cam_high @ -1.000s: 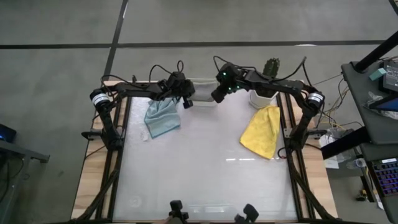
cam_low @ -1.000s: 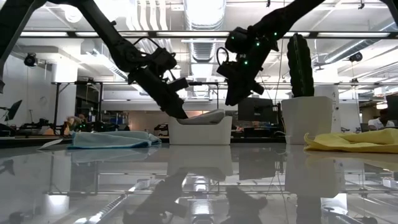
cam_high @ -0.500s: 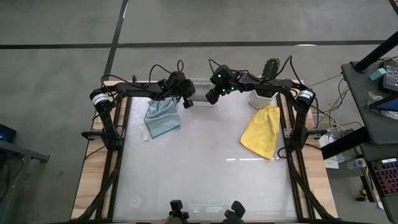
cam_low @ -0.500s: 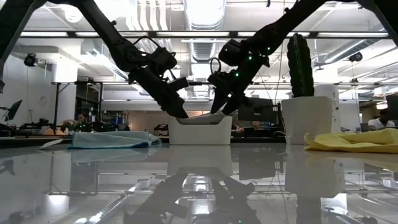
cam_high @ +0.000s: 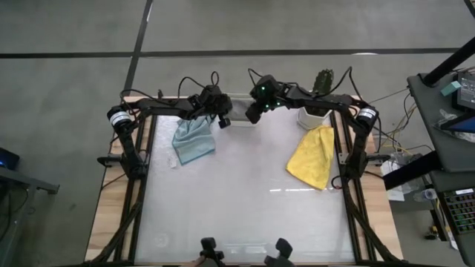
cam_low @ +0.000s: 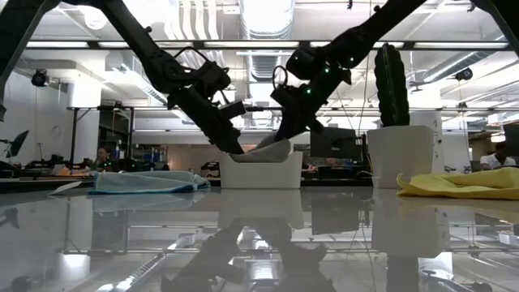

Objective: Fold microfiber towels
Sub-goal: Put the gray cloth into the bin

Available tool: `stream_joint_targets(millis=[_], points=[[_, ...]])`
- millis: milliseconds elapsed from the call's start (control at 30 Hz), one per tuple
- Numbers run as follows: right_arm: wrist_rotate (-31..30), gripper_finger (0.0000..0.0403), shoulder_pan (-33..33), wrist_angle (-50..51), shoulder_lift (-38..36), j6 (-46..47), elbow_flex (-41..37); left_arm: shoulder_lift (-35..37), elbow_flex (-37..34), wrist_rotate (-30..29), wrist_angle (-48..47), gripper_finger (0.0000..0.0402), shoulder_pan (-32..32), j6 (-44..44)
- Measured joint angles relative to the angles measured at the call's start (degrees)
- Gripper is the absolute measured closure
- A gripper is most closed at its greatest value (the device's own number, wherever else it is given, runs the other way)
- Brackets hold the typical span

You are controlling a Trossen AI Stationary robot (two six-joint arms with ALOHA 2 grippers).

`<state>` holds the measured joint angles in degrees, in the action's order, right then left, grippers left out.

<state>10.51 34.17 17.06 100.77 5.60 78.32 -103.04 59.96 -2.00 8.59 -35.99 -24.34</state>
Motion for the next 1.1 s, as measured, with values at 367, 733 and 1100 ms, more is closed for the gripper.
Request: stream_joint_targets(millis=[367,733,1100], points=[[0.0,0.0393,0.0,0.8,-1.4,1.5,-1.5,0.0,-0.3,-0.4,-0.1,0.0395,0.0,0.0],[0.0,0.0300,0.4,4.9,-1.4,3.3,-3.0,0.0,-0.3,-0.5,-0.1,0.0395,0.0,0.0],[0.0,0.0257,0.5,8.7,-3.9,4.1,0.0,0.0,-0.3,-0.5,-0.1,0.0395,0.0,0.0]])
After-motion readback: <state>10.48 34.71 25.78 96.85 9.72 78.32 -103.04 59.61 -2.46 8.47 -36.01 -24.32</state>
